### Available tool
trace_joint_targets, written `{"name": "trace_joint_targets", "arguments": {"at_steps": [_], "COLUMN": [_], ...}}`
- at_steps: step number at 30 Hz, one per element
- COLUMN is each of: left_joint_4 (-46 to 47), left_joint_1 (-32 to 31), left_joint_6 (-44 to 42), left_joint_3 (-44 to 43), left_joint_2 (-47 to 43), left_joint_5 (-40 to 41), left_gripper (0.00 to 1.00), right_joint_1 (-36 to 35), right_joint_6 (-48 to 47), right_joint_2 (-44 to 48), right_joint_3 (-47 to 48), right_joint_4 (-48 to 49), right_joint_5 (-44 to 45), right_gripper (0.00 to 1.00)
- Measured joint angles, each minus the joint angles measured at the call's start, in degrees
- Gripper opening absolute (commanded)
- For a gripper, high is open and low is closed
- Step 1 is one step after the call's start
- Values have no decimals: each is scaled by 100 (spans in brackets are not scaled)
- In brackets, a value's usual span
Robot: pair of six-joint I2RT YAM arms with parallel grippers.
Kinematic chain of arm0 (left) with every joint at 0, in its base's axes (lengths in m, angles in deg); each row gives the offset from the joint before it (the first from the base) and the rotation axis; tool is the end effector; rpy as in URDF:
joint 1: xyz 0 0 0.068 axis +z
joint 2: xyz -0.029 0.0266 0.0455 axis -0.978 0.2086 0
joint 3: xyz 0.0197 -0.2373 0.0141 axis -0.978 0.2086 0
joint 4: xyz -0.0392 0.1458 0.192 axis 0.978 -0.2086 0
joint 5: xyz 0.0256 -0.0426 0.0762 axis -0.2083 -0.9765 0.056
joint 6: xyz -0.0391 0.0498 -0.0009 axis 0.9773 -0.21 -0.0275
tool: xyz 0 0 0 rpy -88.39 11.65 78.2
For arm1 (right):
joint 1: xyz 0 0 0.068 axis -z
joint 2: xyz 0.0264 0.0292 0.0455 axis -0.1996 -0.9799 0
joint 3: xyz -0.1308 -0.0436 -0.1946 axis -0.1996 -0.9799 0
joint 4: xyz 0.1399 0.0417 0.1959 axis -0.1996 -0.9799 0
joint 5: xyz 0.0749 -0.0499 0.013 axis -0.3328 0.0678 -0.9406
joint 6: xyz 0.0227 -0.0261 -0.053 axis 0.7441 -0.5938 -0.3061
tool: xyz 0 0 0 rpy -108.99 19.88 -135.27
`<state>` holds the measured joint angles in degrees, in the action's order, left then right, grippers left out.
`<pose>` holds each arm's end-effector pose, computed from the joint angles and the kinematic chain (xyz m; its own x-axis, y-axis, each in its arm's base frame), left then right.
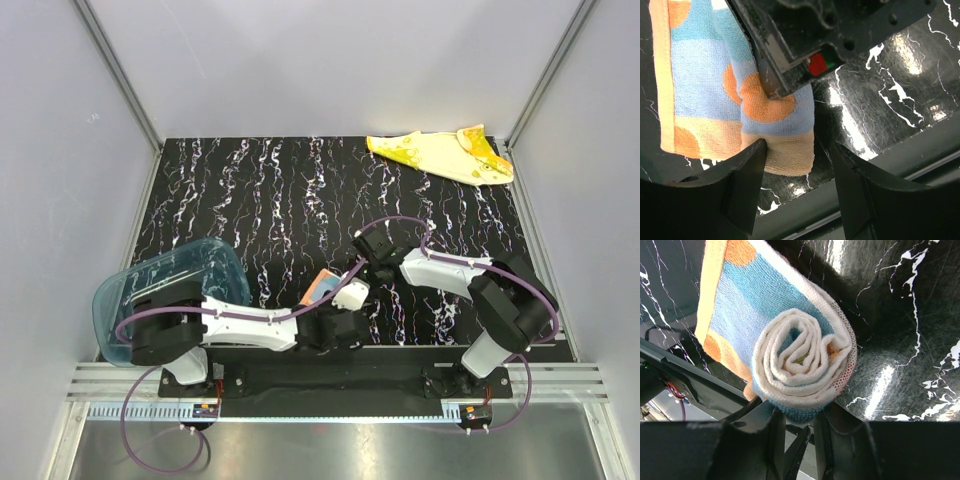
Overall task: Roll the towels
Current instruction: Roll the towel
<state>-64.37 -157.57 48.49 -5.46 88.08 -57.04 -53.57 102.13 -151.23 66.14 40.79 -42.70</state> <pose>0.0774 -0.2822 0.1329 -0.6300 0.3905 -0.6712 0.5064 0.8619 0.0261 0.2057 0.2046 0.1216 -0.9885 -0.0309 -0.1481 -0.1001 0.8675 0.4872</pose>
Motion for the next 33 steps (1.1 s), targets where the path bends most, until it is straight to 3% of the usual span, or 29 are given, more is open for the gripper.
{"name": "trace_joint_targets", "arguments": {"at_steps": [5,9,16,20,22,24,27,33], "left_joint_4": [79,85,304,505,584,695,918,1217], "left_joint_1": [-24,-61,-111,-151,-162,-162,-160,-61], "left_joint_6": [9,57,107,149,168,186,201,203], "left_joint_3": [0,2,214,341,400,490,675,973], "left_joint_2": [131,177,190,170,142,81,-61,-426], "left_joint_5": [168,302,605,737,767,767,723,369], "left_gripper": [59,53,32,13,8,4,2,1], "right_joint_1": [0,0,0,0,11,37,142,514], "right_joint_6": [-15,-22,-170,-269,-302,-337,-385,-584], "right_joint_2": [-2,-15,-94,-136,-177,-203,-221,-240], "right_joint_3": [0,2,96,153,188,203,201,186], "right_joint_4": [0,0,-63,-107,-129,-136,-146,-348], "right_joint_5": [2,2,-37,-57,-72,-127,-262,-575], "right_gripper": [18,19,22,25,27,33,44,48]}}
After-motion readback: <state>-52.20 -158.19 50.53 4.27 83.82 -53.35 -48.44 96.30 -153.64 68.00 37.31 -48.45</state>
